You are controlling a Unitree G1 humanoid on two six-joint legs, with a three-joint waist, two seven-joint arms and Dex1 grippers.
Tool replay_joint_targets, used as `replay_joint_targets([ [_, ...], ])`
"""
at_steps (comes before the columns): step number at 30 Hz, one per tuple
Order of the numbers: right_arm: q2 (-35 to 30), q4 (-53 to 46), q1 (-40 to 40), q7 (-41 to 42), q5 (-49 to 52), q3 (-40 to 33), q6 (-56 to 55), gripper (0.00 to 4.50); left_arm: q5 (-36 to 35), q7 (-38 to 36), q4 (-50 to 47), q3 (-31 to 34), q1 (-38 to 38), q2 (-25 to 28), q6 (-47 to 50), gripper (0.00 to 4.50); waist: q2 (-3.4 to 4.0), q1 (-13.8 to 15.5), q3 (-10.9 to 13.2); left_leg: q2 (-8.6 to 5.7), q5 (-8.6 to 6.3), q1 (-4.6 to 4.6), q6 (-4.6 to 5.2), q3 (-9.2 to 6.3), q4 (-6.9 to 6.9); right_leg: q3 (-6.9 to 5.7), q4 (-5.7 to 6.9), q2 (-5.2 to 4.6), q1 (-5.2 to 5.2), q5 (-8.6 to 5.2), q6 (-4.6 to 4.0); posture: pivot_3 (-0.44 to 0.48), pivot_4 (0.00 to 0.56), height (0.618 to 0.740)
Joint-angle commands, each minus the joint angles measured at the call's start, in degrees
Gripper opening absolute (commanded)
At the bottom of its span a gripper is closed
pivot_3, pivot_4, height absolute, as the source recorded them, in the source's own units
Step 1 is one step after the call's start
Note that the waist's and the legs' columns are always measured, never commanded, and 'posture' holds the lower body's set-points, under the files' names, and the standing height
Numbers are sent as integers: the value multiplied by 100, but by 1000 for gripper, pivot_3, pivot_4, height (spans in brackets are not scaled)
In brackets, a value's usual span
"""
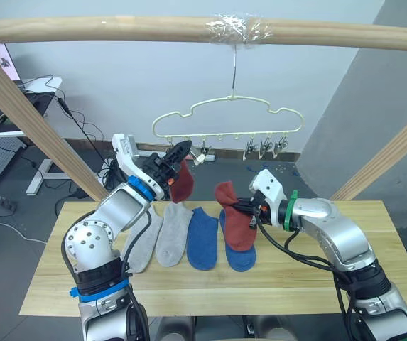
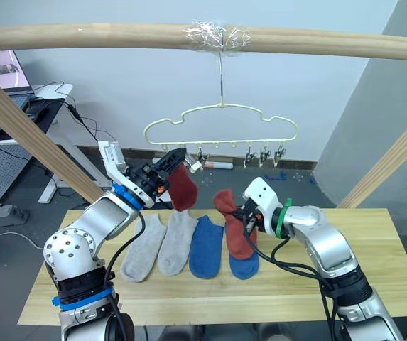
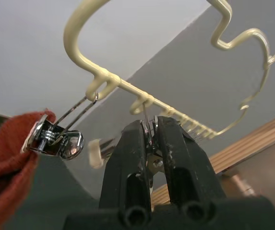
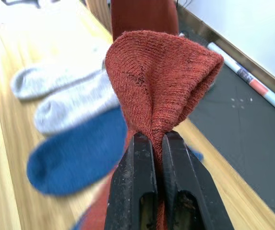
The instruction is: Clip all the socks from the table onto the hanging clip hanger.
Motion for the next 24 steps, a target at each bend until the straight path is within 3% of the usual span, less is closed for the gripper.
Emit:
replay_joint_targets([
  [1,129,-410,-245,-136,338,-313,323,6,-361,75,-235,-129,-20,180,18,62,0,0,0,0,0,0,0,-1,0,-1,0,0,0,0,0,-16,182,740],
  [9,417,-726,-693,-417,820,-500,928,6,-523,154,-337,-385,161,360,-175,62,0,-3,0,1,1,-6,-2,1,-3,1,1,1,-11,0,-1,-19,179,740],
  [24,629,-742,-923,-663,1136,-410,1082,6,-617,183,-402,-657,314,610,-450,62,0,-5,0,0,1,-12,-2,1,-4,2,1,1,-17,0,-1,-13,174,740],
])
